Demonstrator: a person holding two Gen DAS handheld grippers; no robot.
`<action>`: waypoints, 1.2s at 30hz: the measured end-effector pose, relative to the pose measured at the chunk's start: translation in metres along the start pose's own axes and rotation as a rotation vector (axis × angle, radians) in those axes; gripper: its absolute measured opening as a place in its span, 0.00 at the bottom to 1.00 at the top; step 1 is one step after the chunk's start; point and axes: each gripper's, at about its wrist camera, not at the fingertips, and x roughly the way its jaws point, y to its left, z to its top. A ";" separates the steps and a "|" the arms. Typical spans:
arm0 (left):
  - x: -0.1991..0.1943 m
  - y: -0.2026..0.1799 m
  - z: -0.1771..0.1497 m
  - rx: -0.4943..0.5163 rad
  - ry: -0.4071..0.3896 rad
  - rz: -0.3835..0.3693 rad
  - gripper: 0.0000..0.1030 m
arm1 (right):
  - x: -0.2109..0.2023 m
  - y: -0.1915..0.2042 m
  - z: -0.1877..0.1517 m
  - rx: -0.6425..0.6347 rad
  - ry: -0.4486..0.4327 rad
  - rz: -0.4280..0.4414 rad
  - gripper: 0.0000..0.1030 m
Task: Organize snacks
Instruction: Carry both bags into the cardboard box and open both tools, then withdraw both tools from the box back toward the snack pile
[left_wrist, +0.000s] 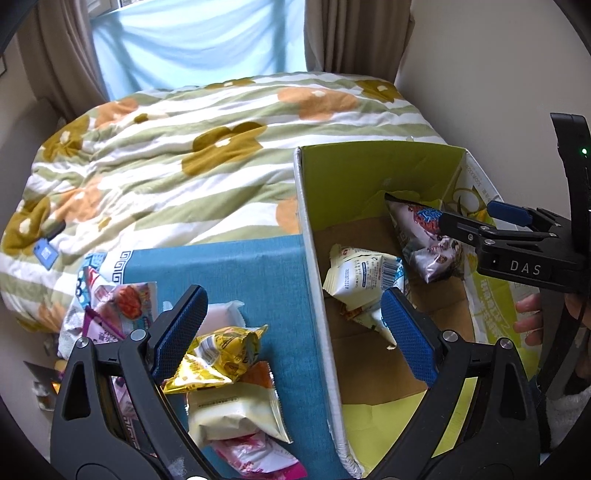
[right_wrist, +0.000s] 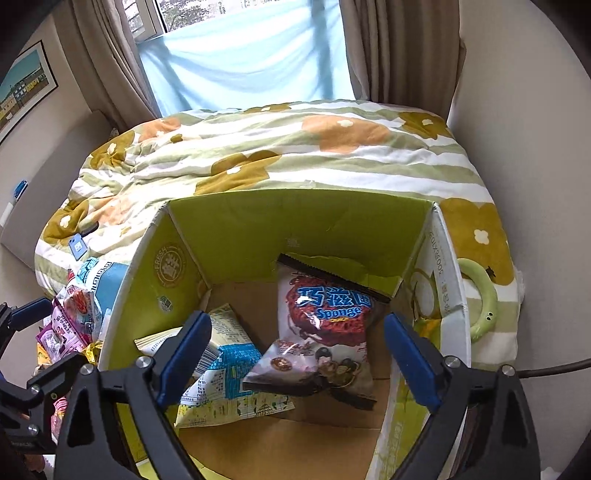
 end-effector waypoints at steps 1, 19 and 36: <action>-0.001 0.000 -0.001 -0.003 0.000 -0.003 0.92 | -0.002 0.000 -0.002 0.002 -0.002 -0.002 0.90; -0.092 0.008 -0.024 -0.062 -0.136 0.055 0.92 | -0.099 0.018 -0.022 -0.042 -0.140 0.016 0.90; -0.187 0.125 -0.146 -0.216 -0.171 0.206 0.92 | -0.151 0.089 -0.072 -0.107 -0.192 0.181 0.98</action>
